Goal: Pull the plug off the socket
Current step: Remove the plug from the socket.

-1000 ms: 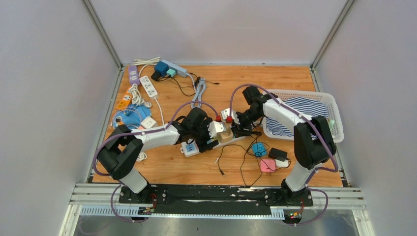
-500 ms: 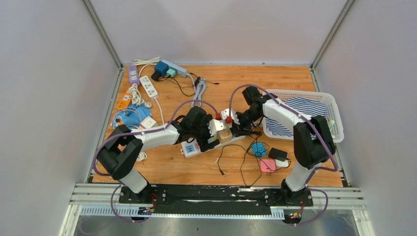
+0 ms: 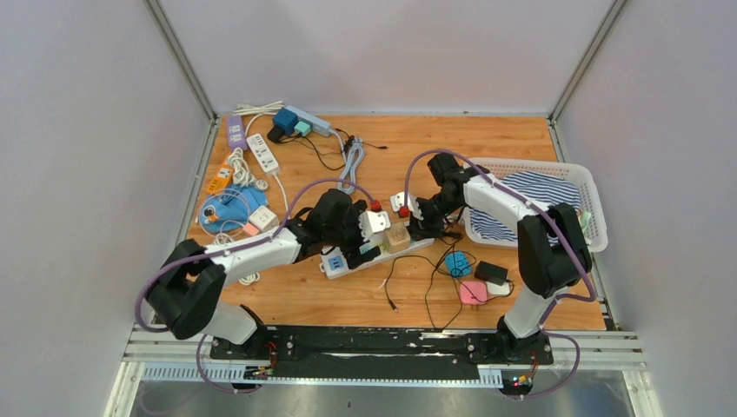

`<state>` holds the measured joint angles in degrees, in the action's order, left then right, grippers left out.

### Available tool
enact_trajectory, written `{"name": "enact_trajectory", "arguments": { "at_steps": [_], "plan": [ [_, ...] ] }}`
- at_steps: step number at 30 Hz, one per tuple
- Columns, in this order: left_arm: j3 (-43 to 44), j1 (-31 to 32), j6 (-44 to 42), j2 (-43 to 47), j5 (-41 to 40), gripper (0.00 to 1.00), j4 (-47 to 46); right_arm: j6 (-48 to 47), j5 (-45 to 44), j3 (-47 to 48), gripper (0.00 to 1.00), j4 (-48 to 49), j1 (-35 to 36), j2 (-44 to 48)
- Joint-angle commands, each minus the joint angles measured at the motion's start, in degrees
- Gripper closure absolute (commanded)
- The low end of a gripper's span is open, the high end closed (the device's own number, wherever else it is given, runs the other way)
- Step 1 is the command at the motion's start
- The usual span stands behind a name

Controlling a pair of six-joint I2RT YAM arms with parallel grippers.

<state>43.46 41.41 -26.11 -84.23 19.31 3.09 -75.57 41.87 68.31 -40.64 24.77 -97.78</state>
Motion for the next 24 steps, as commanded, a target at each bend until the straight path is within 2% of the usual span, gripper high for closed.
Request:
{"name": "enact_trajectory", "arguments": {
  "at_steps": [1, 6, 14, 19, 22, 24],
  "plan": [
    [-2.09, -0.62, 0.57, 7.89, 1.13, 0.0, -2.73, 0.64, -0.73, -1.08, 0.48, -1.02, 0.89, -1.09],
    [-3.91, -0.97, 1.74, 12.86, -2.21, 0.0, -2.83, 0.8, -1.06, -0.91, 0.52, -1.02, 1.18, -0.92],
    [-9.98, -1.23, 4.6, 23.8, -4.74, 0.0, -11.72, 0.99, -3.18, -0.66, 0.57, -1.09, 2.74, -1.64],
    [-18.76, -2.18, 9.05, 30.21, -2.43, 0.0, -27.93, 2.05, -3.32, 0.18, 0.64, -1.11, 3.2, -2.02],
    [-25.61, -2.53, 12.25, 28.95, 1.92, 0.0, -44.0, 2.56, -3.66, 0.48, 0.7, -1.11, 3.38, -2.37],
    [-26.99, -2.88, 13.7, 25.81, 5.16, 0.0, -49.68, 3.26, -3.93, 0.78, 0.74, -1.11, 3.61, -2.83]
  ]
}}
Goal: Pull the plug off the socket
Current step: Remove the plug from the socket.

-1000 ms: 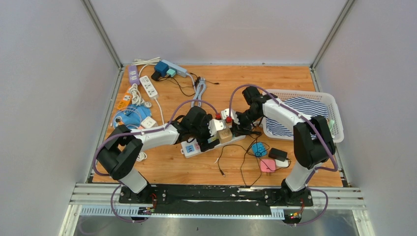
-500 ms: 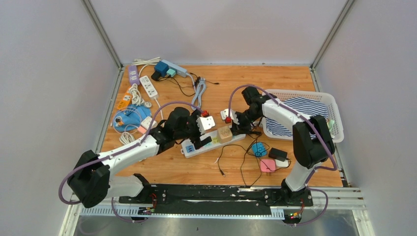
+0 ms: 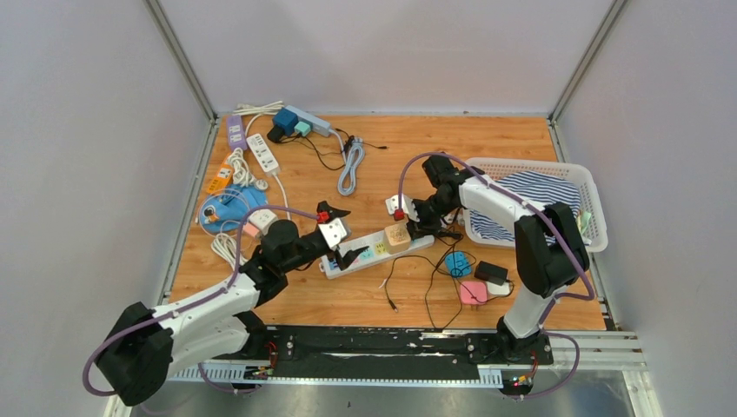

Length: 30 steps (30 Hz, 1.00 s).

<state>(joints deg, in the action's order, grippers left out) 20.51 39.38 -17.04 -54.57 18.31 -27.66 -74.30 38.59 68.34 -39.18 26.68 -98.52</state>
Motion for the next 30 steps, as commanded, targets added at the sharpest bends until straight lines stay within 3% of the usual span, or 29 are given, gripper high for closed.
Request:
{"name": "enact_trajectory", "arguments": {
  "at_steps": [1, 4, 8, 12, 16, 22, 30],
  "plan": [
    [-3.81, -0.88, 4.98, -5.82, 7.55, 0.0, -20.53, 2.68, -0.66, 1.12, 0.76, -2.6, 1.85, -2.32],
    [-4.52, -0.88, 5.74, -13.79, 9.06, 0.0, -29.1, 5.99, -0.46, 2.66, 0.85, -2.66, 2.22, -3.4],
    [-10.76, -0.88, 5.38, -30.84, 11.17, 0.0, -61.27, 8.23, -1.12, 3.82, 0.92, -2.48, 3.22, -4.48],
    [-8.02, -0.96, 3.59, -37.51, 9.83, 0.0, -60.54, 14.59, -2.8, 5.66, 0.99, -0.85, 3.77, -5.92],
    [-9.06, -1.32, 1.35, -37.22, 6.24, 0.0, -60.5, 15.66, -2.96, 5.33, 1.0, 0.33, 4.12, -5.62],
    [-4.0, -5.69, 8.26, -42.52, 20.41, 0.01, -60.45, 12.0, -2.86, 3.68, 1.0, 0.51, 5.41, -4.67],
    [1.34, -6.82, 13.0, -49.89, 26.64, 0.04, -60.41, 11.34, -3.18, 3.72, 1.0, 0.16, 5.76, -4.29]
  ]
}}
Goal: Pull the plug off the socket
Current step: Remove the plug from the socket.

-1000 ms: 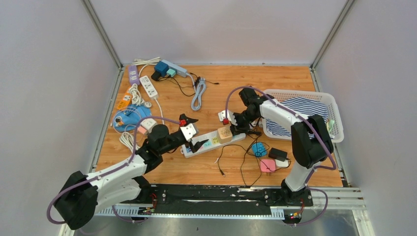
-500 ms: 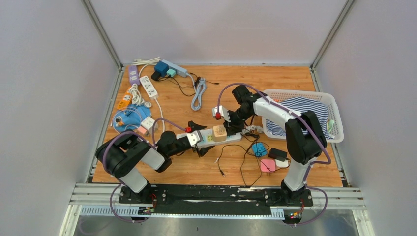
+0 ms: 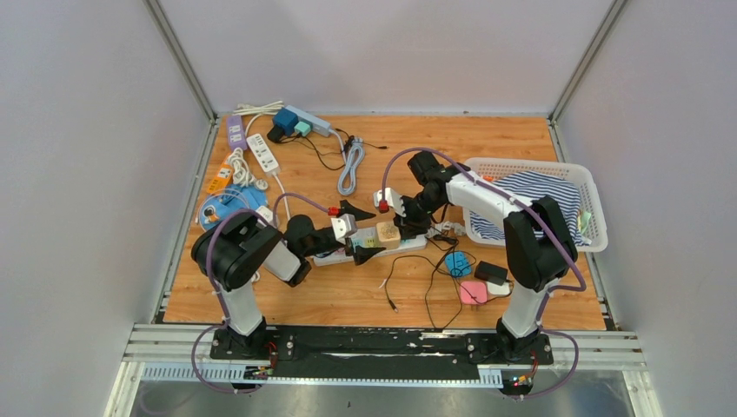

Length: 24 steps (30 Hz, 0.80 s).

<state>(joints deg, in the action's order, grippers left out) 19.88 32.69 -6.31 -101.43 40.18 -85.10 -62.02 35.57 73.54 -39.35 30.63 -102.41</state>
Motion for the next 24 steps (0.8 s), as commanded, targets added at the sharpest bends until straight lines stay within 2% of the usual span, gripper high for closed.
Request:
{"name": "enact_trajectory", "arguments": {
  "at_steps": [1, 6, 12, 15, 19, 24],
  "plan": [
    [2.22, 0.02, 2.05, -3.65, 4.69, 0.05, -2.97, -0.99, -0.08, -1.39, 1.0, 0.19, 1.8, -0.42],
    [2.27, 1.47, -0.61, -4.65, 4.1, 0.06, -2.79, -1.37, 0.09, -0.99, 1.0, -0.51, 1.79, -0.85],
    [3.48, 2.08, -0.35, -6.16, 3.46, 0.13, -2.1, -1.78, 0.68, -0.55, 1.0, -1.29, 1.8, -1.15],
    [3.96, 2.41, -1.4, -6.24, 4.24, 0.23, -1.14, -1.85, 0.88, -0.26, 1.0, -1.71, 1.8, -1.48],
    [4.72, 2.51, -1.93, -6.33, 5.58, 0.41, 0.45, -2.09, 1.05, -0.15, 1.0, -2.03, 1.79, -1.72],
    [4.36, 3.52, -3.59, -5.73, 4.2, 0.52, 1.57, -2.32, 1.16, -0.08, 1.0, -2.54, 1.8, -1.76]
  ]
}}
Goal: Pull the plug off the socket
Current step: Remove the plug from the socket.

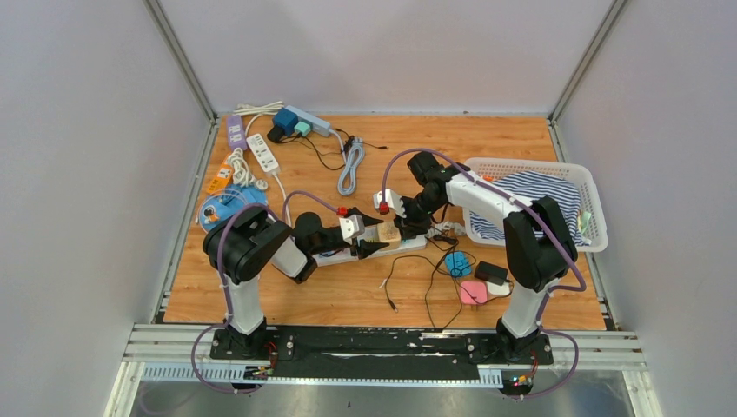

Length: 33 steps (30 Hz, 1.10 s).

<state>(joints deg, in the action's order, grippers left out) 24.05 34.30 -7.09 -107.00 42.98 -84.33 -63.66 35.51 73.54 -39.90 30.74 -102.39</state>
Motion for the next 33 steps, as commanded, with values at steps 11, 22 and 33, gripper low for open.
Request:
{"name": "enact_trajectory", "arguments": {
  "at_steps": [11, 22, 33],
  "plan": [
    [0.64, 3.68, -10.79, 3.48, -1.56, 0.87, 13.11, -1.49, -0.2, 1.08, 1.0, -4.5, 1.69, -2.44],
    [3.98, 5.57, -17.17, 4.14, -5.52, 0.91, 26.4, -8.6, 6.18, 1.87, 1.0, -11.97, 3.27, -4.16],
    [3.46, 5.69, -16.83, 4.49, -6.4, 0.95, 25.56, -2.62, 5.02, 3.42, 1.0, -9.63, 1.91, -2.93]
  ]
}}
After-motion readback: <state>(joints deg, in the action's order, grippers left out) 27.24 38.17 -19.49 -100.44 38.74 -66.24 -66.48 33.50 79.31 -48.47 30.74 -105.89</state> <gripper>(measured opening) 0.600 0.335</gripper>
